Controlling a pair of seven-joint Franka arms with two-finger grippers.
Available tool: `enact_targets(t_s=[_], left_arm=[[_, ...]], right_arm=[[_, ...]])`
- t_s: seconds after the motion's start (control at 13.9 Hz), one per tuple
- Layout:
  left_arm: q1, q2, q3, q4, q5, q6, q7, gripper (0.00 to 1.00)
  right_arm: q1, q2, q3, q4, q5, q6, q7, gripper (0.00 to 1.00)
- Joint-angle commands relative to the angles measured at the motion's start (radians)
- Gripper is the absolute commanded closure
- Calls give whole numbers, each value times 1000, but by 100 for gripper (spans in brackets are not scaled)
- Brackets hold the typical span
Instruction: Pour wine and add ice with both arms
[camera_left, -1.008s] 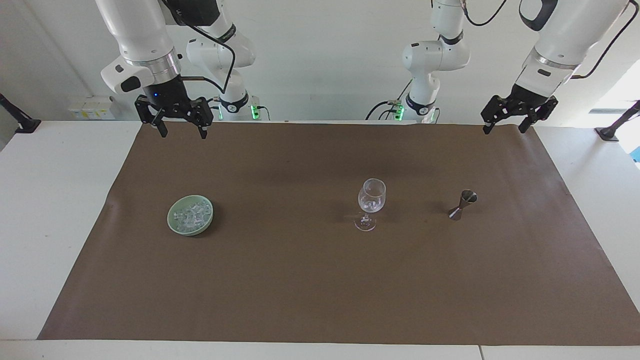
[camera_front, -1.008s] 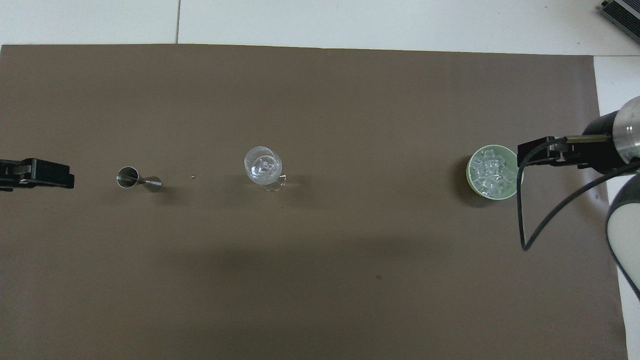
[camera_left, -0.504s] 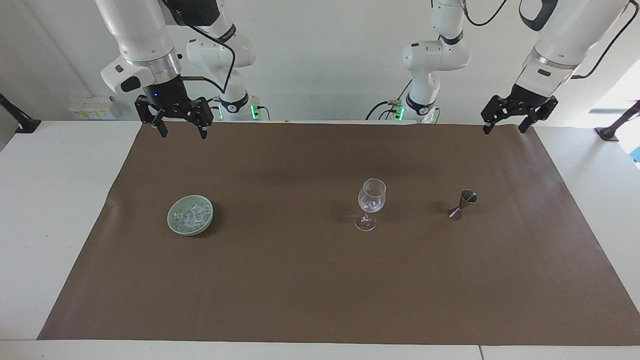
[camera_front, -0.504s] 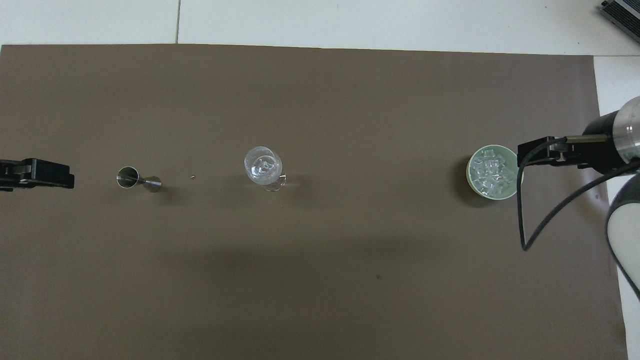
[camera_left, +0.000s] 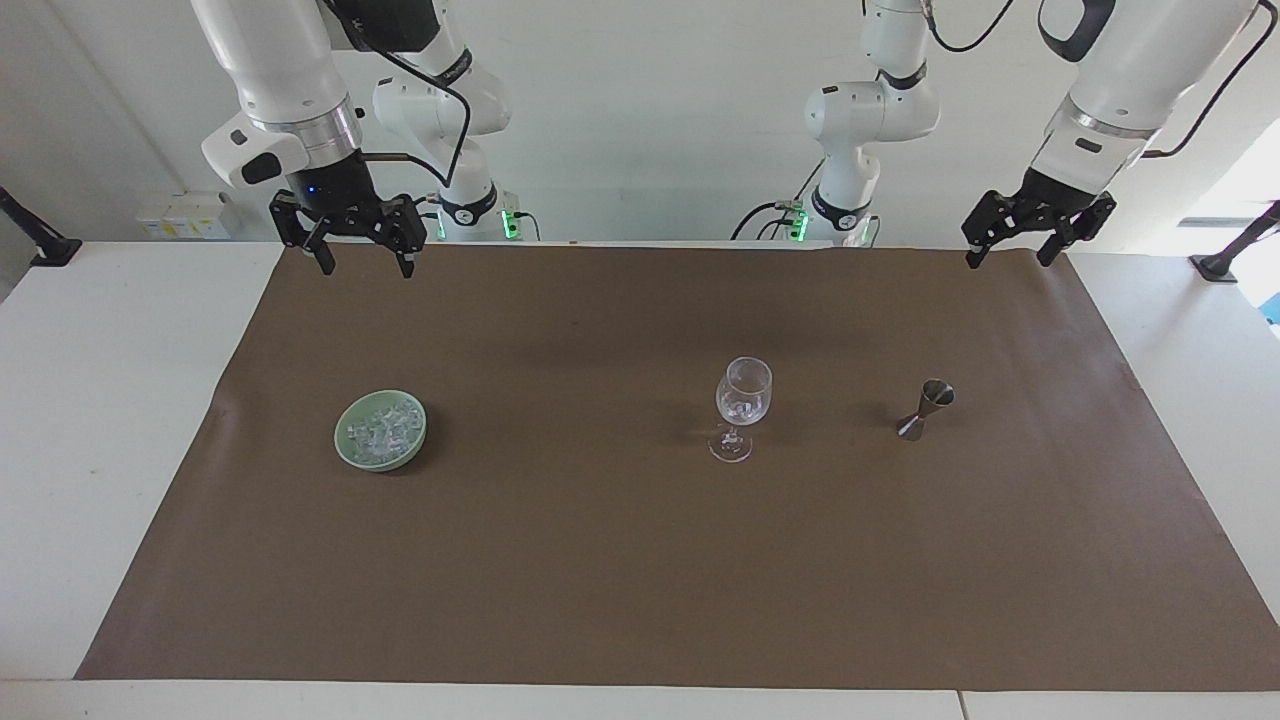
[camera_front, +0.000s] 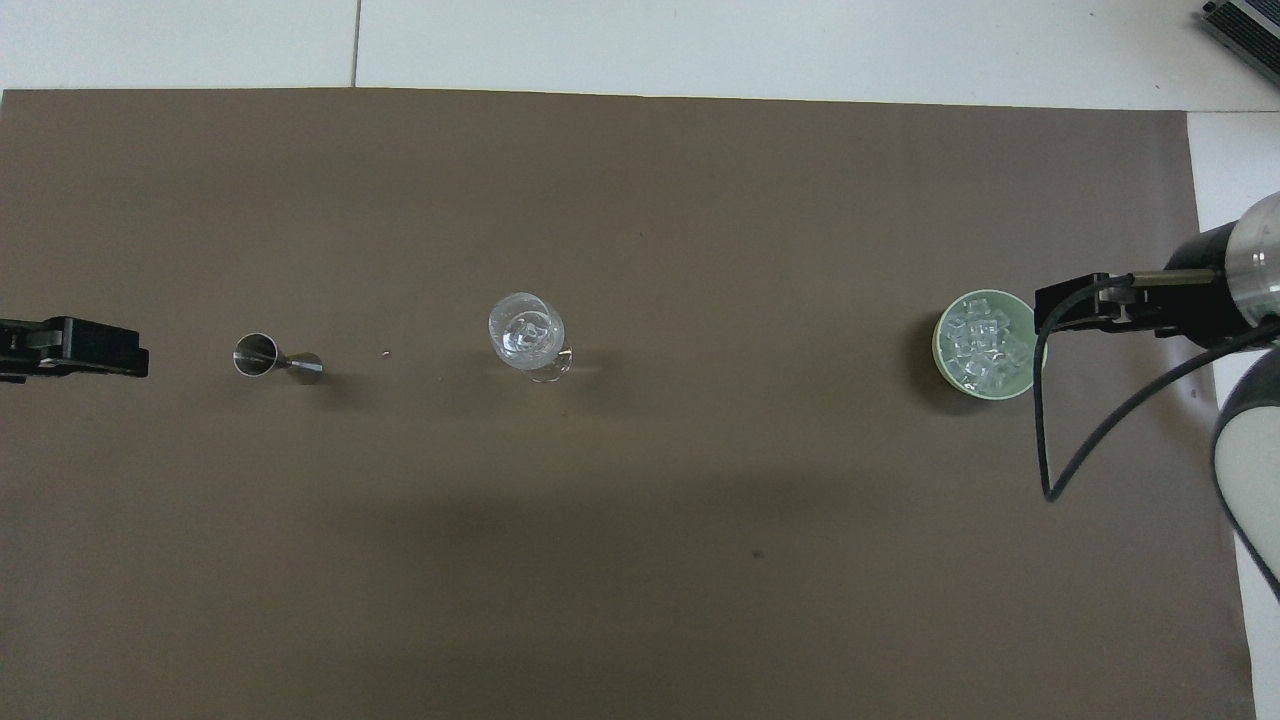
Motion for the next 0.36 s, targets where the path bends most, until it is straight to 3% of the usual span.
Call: enact_targets(t_s=[0.0,0.29], left_arm=[[10,-18,-5,-11,8,-12,4,0],[10,-20,-5,-11,8,-12,4,0]], right_arm=[[-5,3,4,11,1,-18,-14,0],[-5,-6,4,-11,1,-47,-22,0]])
